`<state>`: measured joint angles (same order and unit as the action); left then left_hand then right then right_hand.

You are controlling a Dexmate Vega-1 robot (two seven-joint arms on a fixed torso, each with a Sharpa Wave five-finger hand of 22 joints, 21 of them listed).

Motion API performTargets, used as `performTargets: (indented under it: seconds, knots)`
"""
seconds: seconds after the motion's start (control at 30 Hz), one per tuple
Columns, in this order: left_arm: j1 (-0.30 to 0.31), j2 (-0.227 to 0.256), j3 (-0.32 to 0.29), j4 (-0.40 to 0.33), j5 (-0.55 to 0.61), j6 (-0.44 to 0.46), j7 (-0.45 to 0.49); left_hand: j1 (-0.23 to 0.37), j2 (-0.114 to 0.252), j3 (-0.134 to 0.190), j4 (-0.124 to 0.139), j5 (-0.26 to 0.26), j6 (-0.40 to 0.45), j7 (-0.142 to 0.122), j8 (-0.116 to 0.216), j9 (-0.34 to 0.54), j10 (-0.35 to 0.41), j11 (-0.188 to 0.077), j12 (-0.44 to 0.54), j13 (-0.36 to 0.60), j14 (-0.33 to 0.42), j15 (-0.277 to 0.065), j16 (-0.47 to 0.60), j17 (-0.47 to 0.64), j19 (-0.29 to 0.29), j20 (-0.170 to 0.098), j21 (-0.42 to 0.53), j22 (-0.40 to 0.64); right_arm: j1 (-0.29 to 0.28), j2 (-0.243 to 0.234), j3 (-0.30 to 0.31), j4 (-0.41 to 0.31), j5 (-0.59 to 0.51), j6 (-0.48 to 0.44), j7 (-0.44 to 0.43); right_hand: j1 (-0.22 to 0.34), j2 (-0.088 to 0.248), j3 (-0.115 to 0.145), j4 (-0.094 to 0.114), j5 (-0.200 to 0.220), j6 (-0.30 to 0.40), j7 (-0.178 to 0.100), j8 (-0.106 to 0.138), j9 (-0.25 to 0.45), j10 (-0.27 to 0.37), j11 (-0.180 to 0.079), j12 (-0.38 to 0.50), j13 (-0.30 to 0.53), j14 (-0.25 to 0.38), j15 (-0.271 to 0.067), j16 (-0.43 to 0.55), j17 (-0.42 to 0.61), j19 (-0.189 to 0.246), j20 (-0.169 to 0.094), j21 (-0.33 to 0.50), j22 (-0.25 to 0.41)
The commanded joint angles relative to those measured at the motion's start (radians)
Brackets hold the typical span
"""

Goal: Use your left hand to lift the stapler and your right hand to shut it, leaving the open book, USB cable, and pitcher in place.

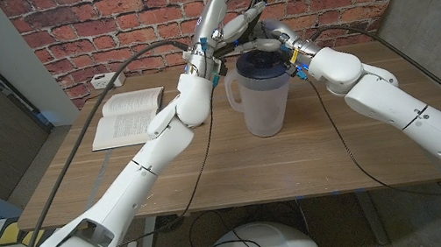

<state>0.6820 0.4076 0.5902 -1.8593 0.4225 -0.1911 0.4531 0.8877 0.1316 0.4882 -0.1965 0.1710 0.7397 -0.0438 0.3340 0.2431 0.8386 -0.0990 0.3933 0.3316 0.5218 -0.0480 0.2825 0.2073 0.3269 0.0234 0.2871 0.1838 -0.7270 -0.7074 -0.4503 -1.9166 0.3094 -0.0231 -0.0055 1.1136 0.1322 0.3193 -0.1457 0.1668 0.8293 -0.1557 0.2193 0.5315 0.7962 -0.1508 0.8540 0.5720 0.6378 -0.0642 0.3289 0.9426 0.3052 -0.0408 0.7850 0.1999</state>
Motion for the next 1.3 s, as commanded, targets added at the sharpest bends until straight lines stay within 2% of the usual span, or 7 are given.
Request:
performTargets:
  seconds: [0.03,0.13,0.17,0.77,1.3]
  knots:
    - [0.016,0.002,-0.005,-0.008,0.013,-0.006,0.02,0.059,0.04,0.032,0.036,0.004,0.091,-0.069,0.018,0.038,0.133,-0.117,0.016,0.063,0.009,-0.168,0.01,0.007,0.016,-0.007,0.005,0.004,-0.021,-0.01,0.024,-0.011,0.031,0.006,-0.01,0.032,0.043,0.004,0.006,0.008,0.072,0.06,0.006,0.003,0.004,0.001,0.005,0.002,0.01,-0.176,-0.004,0.003,-0.005,-0.062,0.005,0.002]
    - [0.022,0.0,-0.006,-0.012,0.02,-0.008,0.03,0.067,0.042,0.033,0.033,0.006,0.089,-0.065,0.019,0.041,0.133,-0.115,0.014,0.068,0.011,-0.168,0.009,0.004,0.03,-0.038,0.009,0.004,-0.029,-0.016,0.031,-0.017,0.035,0.005,-0.016,0.032,0.043,0.004,0.006,0.008,0.071,0.06,0.005,0.003,0.005,0.0,0.004,0.002,0.011,-0.176,-0.004,0.004,-0.005,-0.062,0.007,0.001]
    - [0.025,-0.001,-0.006,-0.012,0.023,-0.008,0.036,0.068,0.042,0.033,0.032,0.006,0.089,-0.063,0.019,0.041,0.133,-0.115,0.013,0.069,0.012,-0.168,0.009,0.004,0.031,-0.039,0.009,0.004,-0.031,-0.018,0.033,-0.019,0.036,0.004,-0.018,0.032,0.043,0.004,0.006,0.008,0.072,0.06,0.005,0.003,0.003,0.0,0.004,0.002,0.011,-0.176,-0.005,0.004,-0.005,-0.062,0.007,0.001]
    - [0.05,-0.001,-0.026,-0.033,0.026,0.005,0.055,0.079,0.042,0.02,0.033,0.007,0.097,-0.062,0.022,0.041,0.144,-0.116,0.013,0.082,0.024,-0.168,0.018,0.006,0.03,-0.02,0.008,0.005,-0.046,-0.033,0.05,-0.033,0.048,-0.004,-0.033,0.033,0.042,0.003,0.006,0.008,0.071,0.061,0.002,0.004,0.007,0.002,0.003,0.001,0.015,-0.176,-0.007,0.008,-0.008,-0.062,0.015,0.0]
    - [0.071,0.006,-0.033,-0.045,0.027,0.017,0.064,0.083,0.041,0.017,0.033,0.009,0.098,-0.065,0.022,0.041,0.147,-0.117,0.013,0.088,0.026,-0.167,0.018,0.005,0.027,-0.015,0.006,0.006,-0.06,-0.039,0.07,-0.032,0.068,0.014,-0.039,0.034,0.042,0.002,0.005,0.008,0.072,0.062,0.002,0.006,0.006,0.0,0.003,0.003,0.016,-0.176,-0.011,0.01,-0.01,-0.062,0.023,-0.001]
